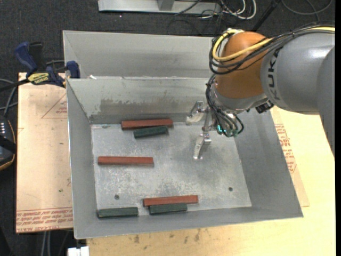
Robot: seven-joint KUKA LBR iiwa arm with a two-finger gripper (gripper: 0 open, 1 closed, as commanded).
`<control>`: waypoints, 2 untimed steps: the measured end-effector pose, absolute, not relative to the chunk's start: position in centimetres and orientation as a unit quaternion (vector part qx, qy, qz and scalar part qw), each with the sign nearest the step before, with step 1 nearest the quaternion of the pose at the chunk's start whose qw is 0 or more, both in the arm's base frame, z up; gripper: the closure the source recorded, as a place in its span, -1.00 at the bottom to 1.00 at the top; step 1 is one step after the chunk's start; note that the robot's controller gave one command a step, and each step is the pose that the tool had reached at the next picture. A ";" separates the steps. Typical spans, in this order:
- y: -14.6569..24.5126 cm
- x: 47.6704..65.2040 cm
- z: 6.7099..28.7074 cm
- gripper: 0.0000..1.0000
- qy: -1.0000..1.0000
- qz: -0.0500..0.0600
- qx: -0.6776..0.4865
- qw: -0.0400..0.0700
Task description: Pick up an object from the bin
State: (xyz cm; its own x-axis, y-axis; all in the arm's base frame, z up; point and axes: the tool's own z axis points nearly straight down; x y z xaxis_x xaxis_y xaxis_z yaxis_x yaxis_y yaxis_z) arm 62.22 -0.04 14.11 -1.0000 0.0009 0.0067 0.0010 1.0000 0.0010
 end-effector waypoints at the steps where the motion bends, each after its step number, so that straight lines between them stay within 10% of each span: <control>1: 0.0 62.4 14.6 -1.00 -1.000 0.000 0.000 0.000; 2: 7.9 61.9 7.9 1.00 -0.997 -0.001 0.078 -0.009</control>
Offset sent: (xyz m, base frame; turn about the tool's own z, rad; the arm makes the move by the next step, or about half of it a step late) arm -0.0093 0.0778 -0.0711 -0.1596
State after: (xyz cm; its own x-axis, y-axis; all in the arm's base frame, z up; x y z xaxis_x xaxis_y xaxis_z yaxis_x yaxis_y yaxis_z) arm 61.93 7.92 7.92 -0.9876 -0.1563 -0.0175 -0.1564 0.9877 0.0014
